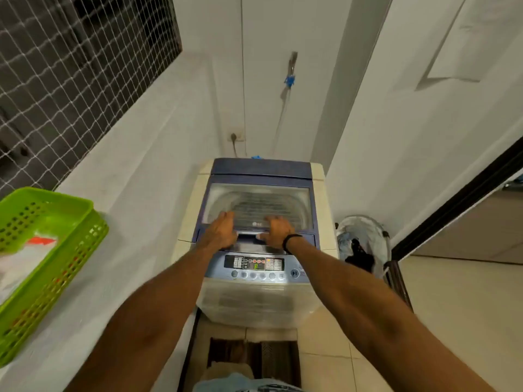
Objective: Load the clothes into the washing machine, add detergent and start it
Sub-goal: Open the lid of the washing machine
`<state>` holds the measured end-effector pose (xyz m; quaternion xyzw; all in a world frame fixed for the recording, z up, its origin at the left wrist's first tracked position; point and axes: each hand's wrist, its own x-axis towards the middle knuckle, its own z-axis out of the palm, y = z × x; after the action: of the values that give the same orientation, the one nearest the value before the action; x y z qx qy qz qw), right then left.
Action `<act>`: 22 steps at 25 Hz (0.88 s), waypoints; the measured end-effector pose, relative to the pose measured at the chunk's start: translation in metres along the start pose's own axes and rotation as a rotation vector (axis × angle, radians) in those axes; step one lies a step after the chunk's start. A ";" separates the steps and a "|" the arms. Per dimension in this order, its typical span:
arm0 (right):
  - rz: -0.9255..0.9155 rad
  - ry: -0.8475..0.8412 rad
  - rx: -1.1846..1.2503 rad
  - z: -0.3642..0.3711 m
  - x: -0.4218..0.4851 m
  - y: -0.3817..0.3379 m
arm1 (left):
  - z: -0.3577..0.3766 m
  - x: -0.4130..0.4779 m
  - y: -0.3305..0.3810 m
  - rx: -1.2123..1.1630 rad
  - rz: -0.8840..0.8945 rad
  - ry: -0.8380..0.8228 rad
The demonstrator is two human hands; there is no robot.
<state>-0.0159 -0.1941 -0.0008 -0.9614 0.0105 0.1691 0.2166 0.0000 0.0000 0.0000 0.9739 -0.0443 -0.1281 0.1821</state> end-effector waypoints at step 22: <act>-0.055 0.001 -0.071 -0.041 0.015 -0.020 | -0.020 0.011 0.011 0.095 0.196 0.119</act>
<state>0.0132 -0.1924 0.0374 -0.9686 -0.0218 0.1627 0.1868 0.0157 -0.0045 0.0197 0.9784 -0.1342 -0.0492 0.1495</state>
